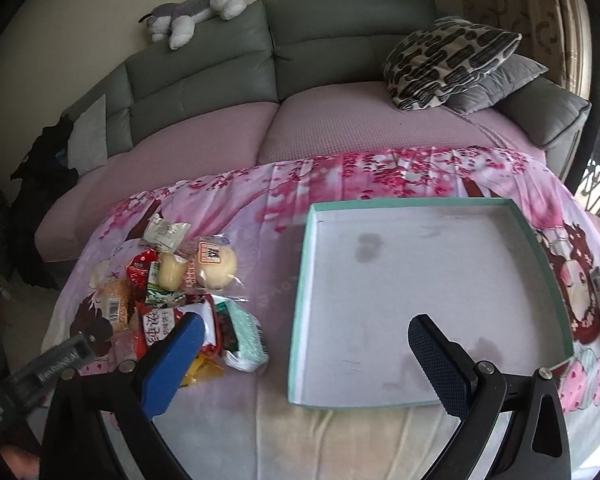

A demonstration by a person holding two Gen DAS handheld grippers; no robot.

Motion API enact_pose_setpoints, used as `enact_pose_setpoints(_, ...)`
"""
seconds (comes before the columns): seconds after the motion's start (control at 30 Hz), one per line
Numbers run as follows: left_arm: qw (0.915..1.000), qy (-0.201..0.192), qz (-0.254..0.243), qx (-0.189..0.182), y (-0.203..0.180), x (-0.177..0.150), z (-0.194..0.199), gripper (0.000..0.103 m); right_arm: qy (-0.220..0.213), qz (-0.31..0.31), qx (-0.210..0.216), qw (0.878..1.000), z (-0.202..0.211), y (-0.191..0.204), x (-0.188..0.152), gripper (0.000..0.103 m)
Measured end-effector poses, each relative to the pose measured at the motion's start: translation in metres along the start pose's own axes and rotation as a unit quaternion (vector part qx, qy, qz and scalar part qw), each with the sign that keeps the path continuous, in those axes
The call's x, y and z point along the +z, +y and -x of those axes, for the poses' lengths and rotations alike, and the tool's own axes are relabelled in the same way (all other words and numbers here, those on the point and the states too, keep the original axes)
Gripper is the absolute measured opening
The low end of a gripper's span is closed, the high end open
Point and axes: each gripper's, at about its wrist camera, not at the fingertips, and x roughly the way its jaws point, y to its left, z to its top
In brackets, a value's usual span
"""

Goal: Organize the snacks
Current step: 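Move the right tool to the red-and-white biscuit pack while the left tool approaches the pink wafer pack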

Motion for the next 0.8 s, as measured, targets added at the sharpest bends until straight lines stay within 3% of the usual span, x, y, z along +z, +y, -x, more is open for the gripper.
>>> enact_pose_setpoints(0.53, 0.9983, 0.005, 0.057, -0.006, 0.018, -0.003, -0.031, 0.103, 0.008, 0.022, 0.008, 1.0, -0.031, 0.022, 0.009, 0.103)
enact_pose_setpoints(0.8, 0.9967, 0.038, 0.064, -0.031, 0.032, -0.013, -0.053, 0.103, 0.02, 0.05, 0.035, 0.998, -0.036, 0.046, -0.001, 0.103)
